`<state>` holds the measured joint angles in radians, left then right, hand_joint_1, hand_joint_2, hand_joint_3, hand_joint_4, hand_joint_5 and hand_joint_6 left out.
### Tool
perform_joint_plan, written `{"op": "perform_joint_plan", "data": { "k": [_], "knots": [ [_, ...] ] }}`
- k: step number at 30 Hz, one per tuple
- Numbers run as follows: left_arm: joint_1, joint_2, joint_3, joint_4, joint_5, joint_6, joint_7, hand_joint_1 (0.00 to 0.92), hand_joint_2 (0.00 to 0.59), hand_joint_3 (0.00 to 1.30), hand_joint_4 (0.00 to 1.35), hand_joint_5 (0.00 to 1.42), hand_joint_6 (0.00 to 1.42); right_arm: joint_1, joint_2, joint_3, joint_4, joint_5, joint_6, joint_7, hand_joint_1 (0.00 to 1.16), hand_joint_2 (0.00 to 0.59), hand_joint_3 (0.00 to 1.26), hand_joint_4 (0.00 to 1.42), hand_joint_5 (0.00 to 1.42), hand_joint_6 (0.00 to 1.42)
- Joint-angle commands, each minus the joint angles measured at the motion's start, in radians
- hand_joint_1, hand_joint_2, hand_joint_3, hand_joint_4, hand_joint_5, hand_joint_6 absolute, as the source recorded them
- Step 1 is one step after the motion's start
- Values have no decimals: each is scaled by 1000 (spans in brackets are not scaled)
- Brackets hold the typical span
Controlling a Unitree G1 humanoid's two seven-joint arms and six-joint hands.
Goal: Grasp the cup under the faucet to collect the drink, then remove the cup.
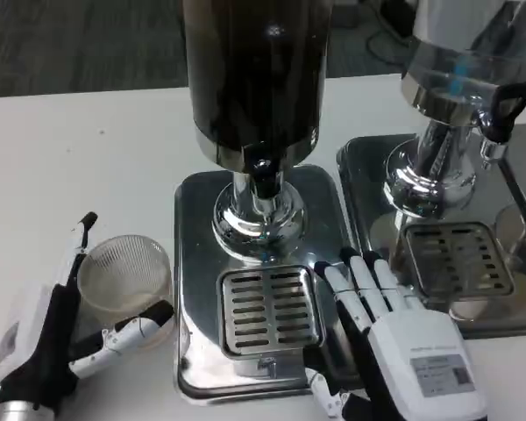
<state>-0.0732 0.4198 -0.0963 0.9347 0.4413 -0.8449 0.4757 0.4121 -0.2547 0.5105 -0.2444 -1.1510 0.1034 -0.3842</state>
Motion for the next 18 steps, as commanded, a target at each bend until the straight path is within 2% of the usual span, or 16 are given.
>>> {"op": "perform_joint_plan", "data": {
  "k": [1, 5, 10, 18],
  "knots": [
    [14, 12, -12, 4, 32, -24, 43, 352, 49, 72, 134, 379, 407, -7, -6, -6, 3, 4, -2, 6, 405, 446, 114, 0, 0, 189],
    [19, 14, -15, 4, 53, -30, 88, 381, 60, 178, 270, 514, 587, -10, -10, -5, 4, 8, -5, 9, 411, 454, 115, 0, 0, 202],
    [21, 18, -20, 5, 74, -34, 130, 395, 68, 261, 375, 613, 706, -11, -11, -6, 4, 11, -4, 11, 412, 452, 121, 0, 0, 205],
    [22, 22, -28, 3, 105, -34, 188, 428, 83, 326, 459, 697, 806, -11, -13, -5, 6, 15, -4, 8, 417, 455, 124, 0, 0, 223]
  ]
}}
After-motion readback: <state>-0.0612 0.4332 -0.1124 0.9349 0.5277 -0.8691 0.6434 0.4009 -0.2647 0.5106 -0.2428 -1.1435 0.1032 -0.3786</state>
